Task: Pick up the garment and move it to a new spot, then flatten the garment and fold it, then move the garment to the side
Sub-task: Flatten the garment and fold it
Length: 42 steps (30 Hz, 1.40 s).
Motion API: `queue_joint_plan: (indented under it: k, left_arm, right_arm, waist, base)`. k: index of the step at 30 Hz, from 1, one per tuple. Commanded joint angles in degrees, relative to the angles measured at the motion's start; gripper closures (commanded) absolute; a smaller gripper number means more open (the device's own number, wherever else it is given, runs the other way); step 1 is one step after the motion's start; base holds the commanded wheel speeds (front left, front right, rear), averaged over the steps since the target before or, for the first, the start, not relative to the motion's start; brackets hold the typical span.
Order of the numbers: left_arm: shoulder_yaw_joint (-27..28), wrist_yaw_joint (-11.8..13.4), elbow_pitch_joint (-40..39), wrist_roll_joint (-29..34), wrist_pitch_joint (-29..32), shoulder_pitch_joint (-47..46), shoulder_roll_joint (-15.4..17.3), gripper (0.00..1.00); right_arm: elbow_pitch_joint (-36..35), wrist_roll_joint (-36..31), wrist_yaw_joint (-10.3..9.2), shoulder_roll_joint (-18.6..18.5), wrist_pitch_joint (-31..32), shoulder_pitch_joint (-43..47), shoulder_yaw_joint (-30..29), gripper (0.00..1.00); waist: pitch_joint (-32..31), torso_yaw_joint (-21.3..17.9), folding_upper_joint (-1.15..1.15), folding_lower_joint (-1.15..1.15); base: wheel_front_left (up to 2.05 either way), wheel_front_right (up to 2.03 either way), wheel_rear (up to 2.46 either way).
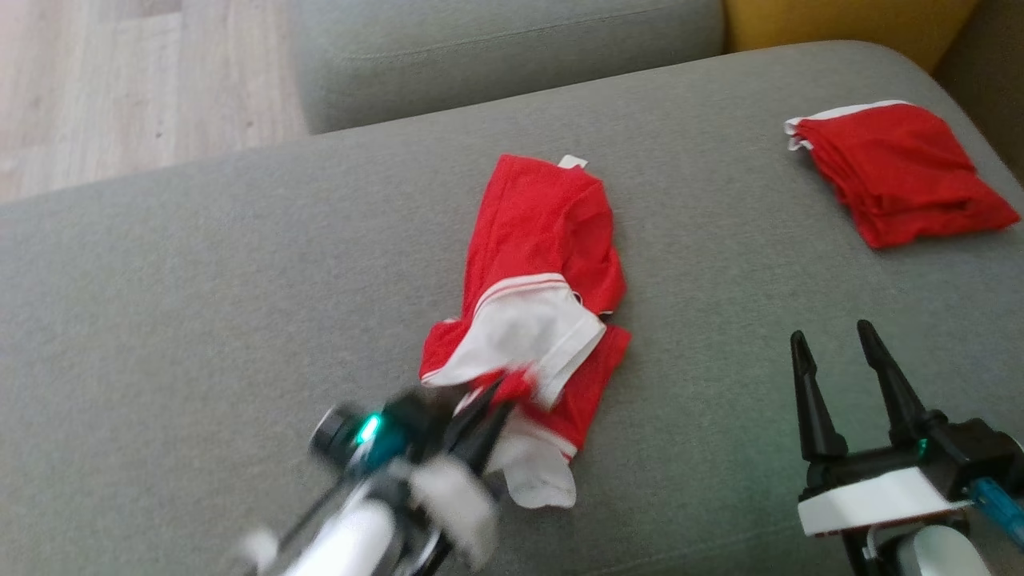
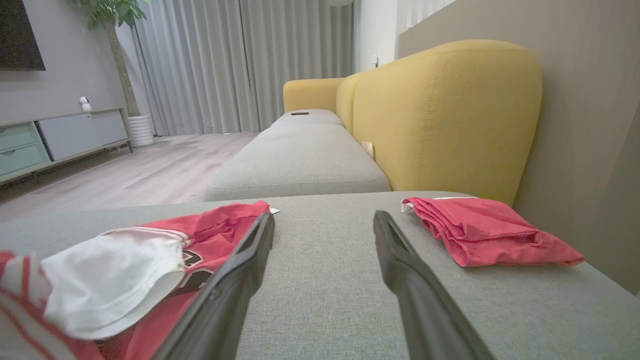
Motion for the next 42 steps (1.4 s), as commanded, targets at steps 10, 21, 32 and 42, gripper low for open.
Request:
queue_joint_plan:
  k: [10, 21, 32, 42]
  left_arm:
    - [2.0, -5.9, -3.3, -14.3, 3.8, -31.7, -6.0, 1.0]
    - [7.3, -0.1, 16.5, -24.9, -4.6, -57.3, -6.3, 1.0]
    - [9.9, 5.9, 32.0, -28.2, -6.2, -32.6, -0.8, 1.0]
    - [19.5, 10.5, 24.8, -23.8, -6.8, -19.4, 6.2, 1.0]
  right_arm:
    - [-1.3, -0.1, -0.04, 1.0, -0.6, -2.9, 2.2, 0.0]
    - [-1.2, -0.4, -0.04, 1.7, -0.6, -2.2, 1.6, 0.0]
    - [-2.1, -0.4, -0.04, 1.2, -0.6, -1.3, 0.3, 0.0]
    - [-2.0, -0.3, -0.04, -0.1, -0.6, -1.3, -0.3, 0.0]
  waist:
    - [-1.2, -6.5, 0.0, 0.0]
    - [-2.0, -9.2, 0.0, 0.0]
    - [0.6, -2.9, 0.0, 0.0]
    - [2.7, 0.6, 0.0, 0.0]
  base:
    - [0.0, 0.0, 0.0]
    - [0.0, 0.0, 0.0]
    - [0.0, 0.0, 0.0]
    - [0.0, 0.0, 0.0]
